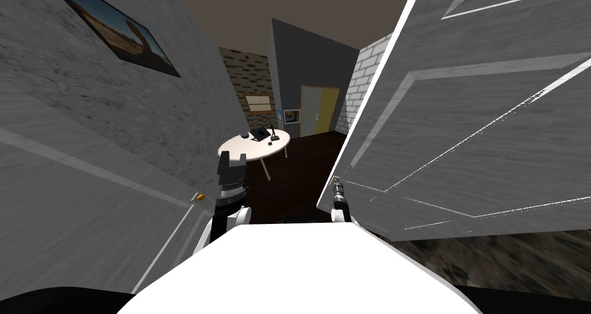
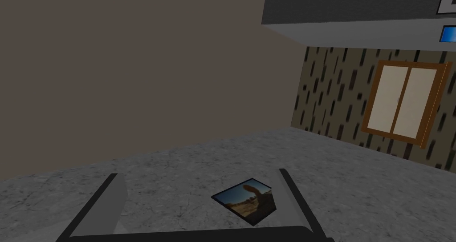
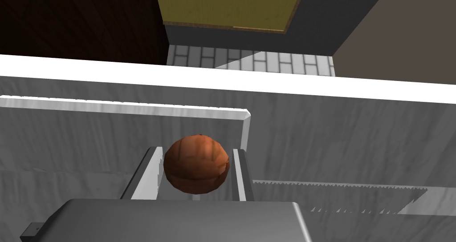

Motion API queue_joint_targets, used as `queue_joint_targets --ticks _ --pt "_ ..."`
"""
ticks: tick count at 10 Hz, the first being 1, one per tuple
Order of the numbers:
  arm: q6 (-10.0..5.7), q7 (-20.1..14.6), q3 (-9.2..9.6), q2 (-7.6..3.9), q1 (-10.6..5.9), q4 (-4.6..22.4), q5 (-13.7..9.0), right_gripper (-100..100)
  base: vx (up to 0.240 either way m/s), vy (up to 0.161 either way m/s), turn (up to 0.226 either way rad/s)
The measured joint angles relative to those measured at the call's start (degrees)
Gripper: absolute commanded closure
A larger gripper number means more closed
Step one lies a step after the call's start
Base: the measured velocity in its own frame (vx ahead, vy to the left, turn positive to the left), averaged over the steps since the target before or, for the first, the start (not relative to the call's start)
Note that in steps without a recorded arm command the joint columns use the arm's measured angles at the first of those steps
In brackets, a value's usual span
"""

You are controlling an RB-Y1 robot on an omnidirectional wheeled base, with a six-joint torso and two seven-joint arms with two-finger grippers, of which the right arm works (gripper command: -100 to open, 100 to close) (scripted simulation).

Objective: Push the door open

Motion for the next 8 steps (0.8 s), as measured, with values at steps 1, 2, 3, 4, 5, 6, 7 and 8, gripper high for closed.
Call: queue_joint_targets --ticks 1,2,3,4,5,6,7,8 --pt "0.43 0.26 -0.64 0.05 0.1 -0.41 -0.35 100 0.202 0.034 -0.052" --pt "0.02 0.32 -1.31 -0.08 -0.32 0.51 -0.73 100 0.205 0.032 -0.063" --pt "-0.09 0.46 -1.94 -0.06 -0.54 0.94 -1.07 100 0.092 0.01 -0.025" --pt "-0.13 0.48 -2.11 -0.15 -0.62 0.88 -1.16 100 0.135 0.009 -0.04" --pt "-0.3 0.68 -2.52 -0.2 -0.89 1.51 -1.39 100 0.201 0.027 -0.047" --pt "-0.42 0.84 -3.05 -0.44 -1.12 2.3 -1.7 100 0.199 0.026 -0.042" --pt "0.2 1.03 -3.53 -0.38 -0.33 1.04 -1.97 100 0.195 0.002 -0.061" --pt "0.67 1.33 -4.04 -0.21 0.15 0.09 -2.24 100 0.214 0.003 -0.049"
